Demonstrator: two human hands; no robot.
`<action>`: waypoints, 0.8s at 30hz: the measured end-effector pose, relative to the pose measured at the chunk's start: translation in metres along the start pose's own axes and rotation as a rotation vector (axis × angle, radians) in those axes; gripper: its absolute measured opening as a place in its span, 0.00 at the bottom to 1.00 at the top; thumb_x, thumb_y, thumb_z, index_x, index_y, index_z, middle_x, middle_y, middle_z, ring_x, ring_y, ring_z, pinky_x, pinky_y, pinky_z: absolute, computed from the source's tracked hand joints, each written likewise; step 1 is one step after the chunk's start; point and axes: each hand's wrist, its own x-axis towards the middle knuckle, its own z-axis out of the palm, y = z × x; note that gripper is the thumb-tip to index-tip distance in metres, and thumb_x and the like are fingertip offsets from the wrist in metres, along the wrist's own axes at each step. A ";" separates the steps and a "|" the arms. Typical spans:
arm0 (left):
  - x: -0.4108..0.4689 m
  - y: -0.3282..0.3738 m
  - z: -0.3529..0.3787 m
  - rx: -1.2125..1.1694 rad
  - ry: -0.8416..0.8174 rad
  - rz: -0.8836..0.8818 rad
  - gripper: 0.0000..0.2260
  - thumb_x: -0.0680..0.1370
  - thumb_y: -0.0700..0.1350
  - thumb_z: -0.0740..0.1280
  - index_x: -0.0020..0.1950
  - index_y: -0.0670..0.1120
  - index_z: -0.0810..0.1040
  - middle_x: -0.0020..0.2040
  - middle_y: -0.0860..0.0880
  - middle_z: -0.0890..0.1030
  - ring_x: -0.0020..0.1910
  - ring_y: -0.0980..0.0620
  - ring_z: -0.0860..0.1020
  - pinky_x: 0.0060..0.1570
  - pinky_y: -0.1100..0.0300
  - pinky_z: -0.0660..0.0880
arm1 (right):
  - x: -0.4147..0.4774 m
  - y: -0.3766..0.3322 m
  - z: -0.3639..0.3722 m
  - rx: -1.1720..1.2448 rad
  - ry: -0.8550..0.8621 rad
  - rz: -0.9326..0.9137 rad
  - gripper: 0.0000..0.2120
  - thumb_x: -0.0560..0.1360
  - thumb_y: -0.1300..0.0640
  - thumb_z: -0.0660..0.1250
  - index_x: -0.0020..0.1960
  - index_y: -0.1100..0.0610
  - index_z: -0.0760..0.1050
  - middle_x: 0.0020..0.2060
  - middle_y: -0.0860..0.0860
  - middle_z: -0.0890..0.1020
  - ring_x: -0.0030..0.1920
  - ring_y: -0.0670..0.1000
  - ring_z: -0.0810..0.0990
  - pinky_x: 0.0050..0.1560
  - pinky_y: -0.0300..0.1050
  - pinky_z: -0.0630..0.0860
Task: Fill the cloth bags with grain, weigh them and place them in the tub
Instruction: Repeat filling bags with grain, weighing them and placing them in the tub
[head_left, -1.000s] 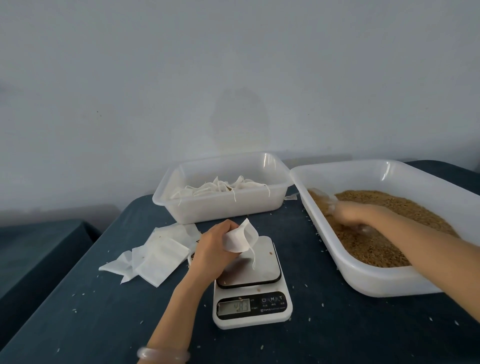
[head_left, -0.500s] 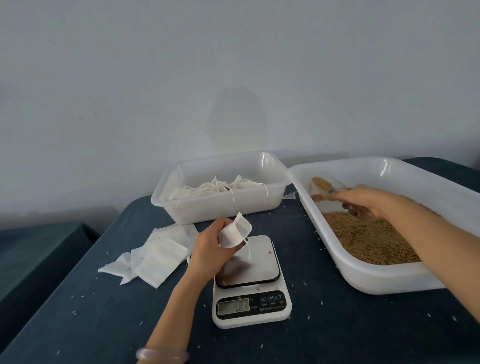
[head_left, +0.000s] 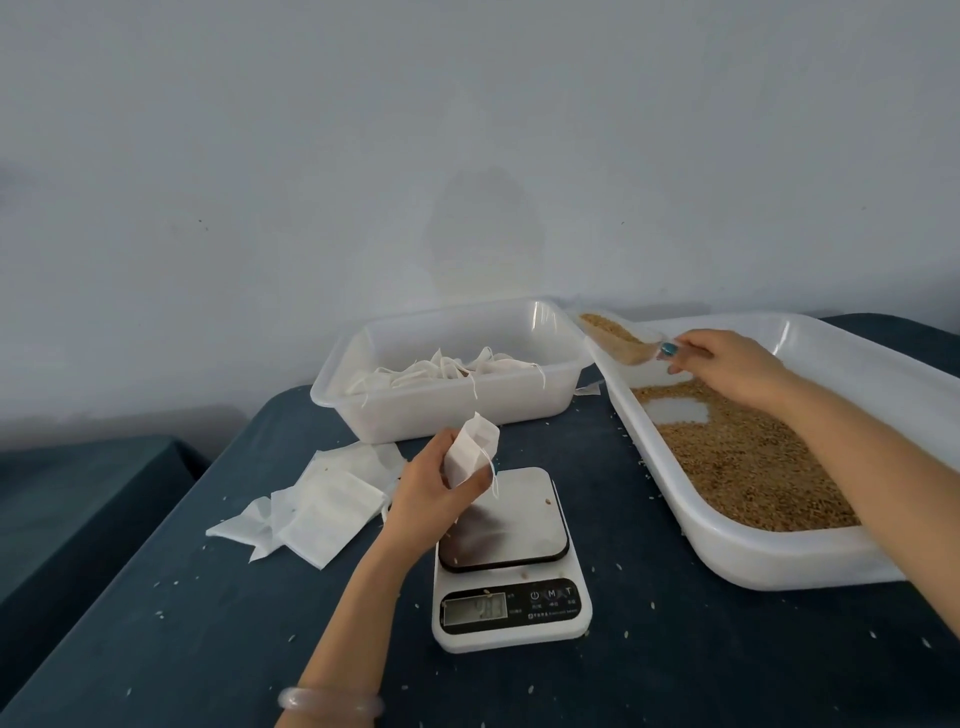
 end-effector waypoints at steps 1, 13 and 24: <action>0.001 -0.001 0.000 0.010 0.004 -0.005 0.11 0.70 0.55 0.70 0.50 0.59 0.73 0.43 0.61 0.80 0.43 0.58 0.78 0.43 0.53 0.78 | -0.003 -0.007 0.001 0.028 -0.015 -0.066 0.11 0.82 0.49 0.59 0.57 0.51 0.78 0.49 0.47 0.83 0.52 0.55 0.80 0.57 0.56 0.76; 0.005 -0.008 -0.005 0.095 0.093 -0.057 0.12 0.75 0.50 0.72 0.47 0.62 0.70 0.47 0.62 0.78 0.48 0.62 0.76 0.41 0.63 0.72 | -0.011 -0.043 0.022 -0.169 -0.038 -0.491 0.12 0.78 0.51 0.67 0.61 0.42 0.78 0.51 0.38 0.81 0.49 0.43 0.75 0.57 0.50 0.70; 0.003 -0.003 0.000 0.168 0.044 -0.020 0.14 0.72 0.51 0.75 0.50 0.60 0.72 0.47 0.64 0.78 0.49 0.59 0.77 0.48 0.51 0.79 | -0.018 -0.052 0.018 -0.333 0.067 -0.622 0.11 0.79 0.47 0.63 0.59 0.38 0.78 0.43 0.28 0.70 0.53 0.38 0.68 0.63 0.45 0.56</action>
